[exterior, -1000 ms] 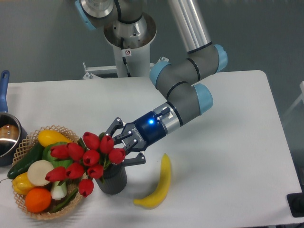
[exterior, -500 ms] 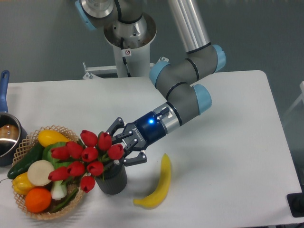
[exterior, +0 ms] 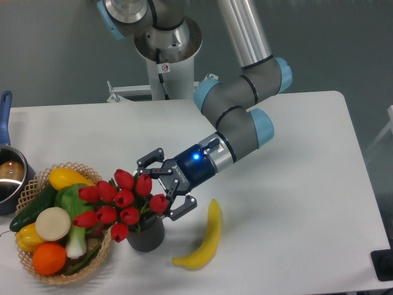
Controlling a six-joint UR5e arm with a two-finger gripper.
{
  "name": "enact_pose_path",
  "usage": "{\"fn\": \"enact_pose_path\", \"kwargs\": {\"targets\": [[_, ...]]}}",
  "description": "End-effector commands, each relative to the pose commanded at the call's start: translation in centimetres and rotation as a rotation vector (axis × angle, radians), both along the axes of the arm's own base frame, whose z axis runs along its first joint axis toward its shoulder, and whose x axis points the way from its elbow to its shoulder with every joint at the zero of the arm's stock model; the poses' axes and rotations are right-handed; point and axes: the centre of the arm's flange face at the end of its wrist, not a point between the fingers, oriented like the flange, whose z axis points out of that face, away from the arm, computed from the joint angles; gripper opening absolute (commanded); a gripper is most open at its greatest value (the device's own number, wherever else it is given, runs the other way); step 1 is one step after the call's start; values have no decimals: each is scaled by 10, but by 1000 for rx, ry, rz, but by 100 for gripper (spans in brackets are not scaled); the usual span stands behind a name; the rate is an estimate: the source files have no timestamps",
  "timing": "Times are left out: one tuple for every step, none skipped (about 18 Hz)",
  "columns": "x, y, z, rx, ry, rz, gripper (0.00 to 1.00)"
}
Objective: Insert the flowers into the vase
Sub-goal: 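Raise the open gripper up and away from the tulips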
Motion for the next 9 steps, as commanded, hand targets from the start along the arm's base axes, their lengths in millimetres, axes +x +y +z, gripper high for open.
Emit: {"fn": "enact_pose_path", "kwargs": {"targets": [[-6,-3,2,-8,7,11,100],[-8,-6,6,-15,21,20,100],[-9,-6,12,-28,47,24,100],[-11,-4,19,-62,95,33,100],[-15,-4,27,-106,150,49,100],[-17,-7,32,-153,202,68,100],[-13,-11,39,-191,247,82,100],[-9,-12,47,-219,285,90,100],[-8,-14,51,-242,312,101,100]]}}
